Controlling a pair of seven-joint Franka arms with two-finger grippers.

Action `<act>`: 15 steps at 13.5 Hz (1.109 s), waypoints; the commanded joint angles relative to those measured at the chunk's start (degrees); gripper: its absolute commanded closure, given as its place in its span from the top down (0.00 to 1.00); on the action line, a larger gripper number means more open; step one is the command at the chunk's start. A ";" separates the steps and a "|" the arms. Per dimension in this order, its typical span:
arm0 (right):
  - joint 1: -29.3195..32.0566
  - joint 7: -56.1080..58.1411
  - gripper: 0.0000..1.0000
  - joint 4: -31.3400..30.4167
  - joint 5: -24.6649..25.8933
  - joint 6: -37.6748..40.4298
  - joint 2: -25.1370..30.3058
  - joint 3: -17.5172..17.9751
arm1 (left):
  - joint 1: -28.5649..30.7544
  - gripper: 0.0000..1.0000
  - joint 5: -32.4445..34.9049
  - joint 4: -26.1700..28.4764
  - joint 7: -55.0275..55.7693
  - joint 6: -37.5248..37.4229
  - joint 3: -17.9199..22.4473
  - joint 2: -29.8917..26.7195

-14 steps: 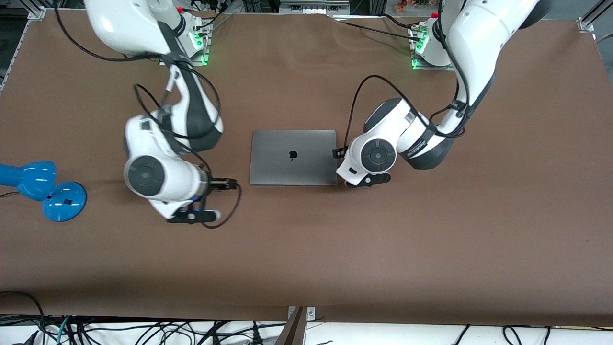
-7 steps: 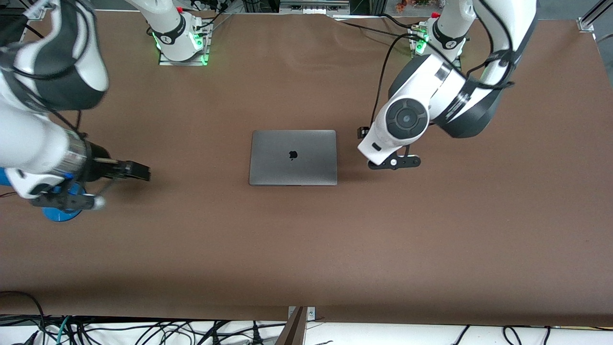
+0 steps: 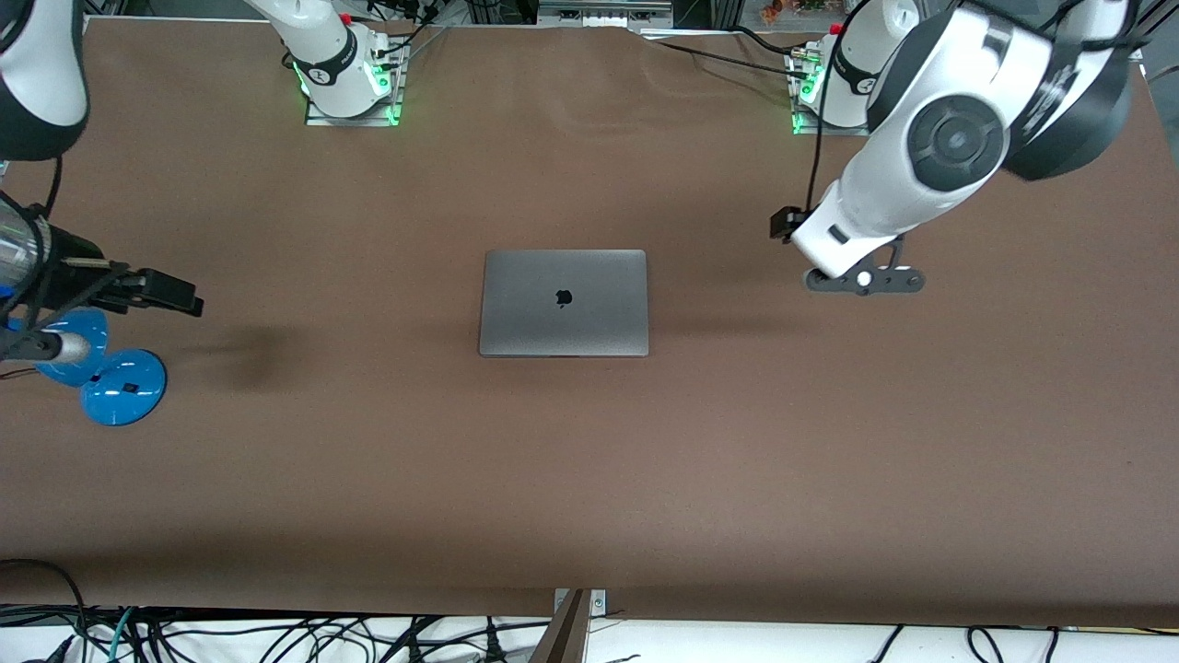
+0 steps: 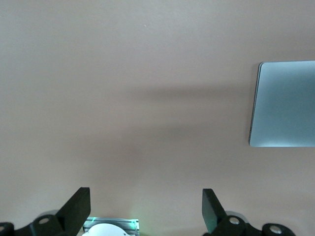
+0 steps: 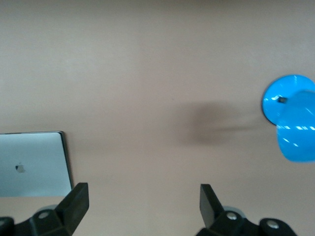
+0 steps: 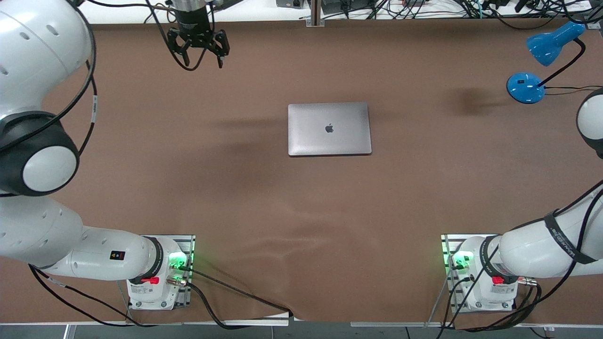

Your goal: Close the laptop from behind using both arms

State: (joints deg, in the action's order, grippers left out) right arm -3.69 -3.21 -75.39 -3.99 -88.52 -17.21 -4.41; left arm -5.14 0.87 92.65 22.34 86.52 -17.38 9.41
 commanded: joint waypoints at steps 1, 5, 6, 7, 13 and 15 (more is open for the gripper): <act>2.28 0.84 1.00 -5.99 2.58 -1.30 4.98 1.25 | -1.18 1.00 -0.60 4.72 -3.79 0.75 2.86 -5.62; 2.54 0.66 1.00 -6.70 6.36 -4.54 6.57 1.33 | -2.15 1.00 -1.22 7.98 -9.93 0.93 8.40 -11.86; 2.72 0.92 1.00 -6.88 6.45 -4.81 6.92 1.33 | -2.15 1.00 -1.22 8.16 -12.65 1.02 10.15 -12.74; 2.98 0.93 1.00 -7.40 6.19 -4.82 7.45 1.33 | -2.24 1.00 -1.13 7.99 -14.42 1.11 11.91 -13.27; 2.90 0.05 1.00 -8.11 2.76 -3.32 8.33 2.12 | -3.30 1.00 -0.25 2.28 -17.33 1.02 18.16 -13.02; 2.90 -0.13 1.00 -9.16 2.94 -3.15 9.65 3.35 | -3.47 1.00 -0.25 -0.44 -17.42 1.02 18.78 -12.49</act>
State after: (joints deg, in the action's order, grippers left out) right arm -1.65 -3.06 -81.46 -0.22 -91.69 -10.72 -2.88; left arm -7.32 0.85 95.32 6.26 87.83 -0.09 -3.52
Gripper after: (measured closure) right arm 0.000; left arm 0.000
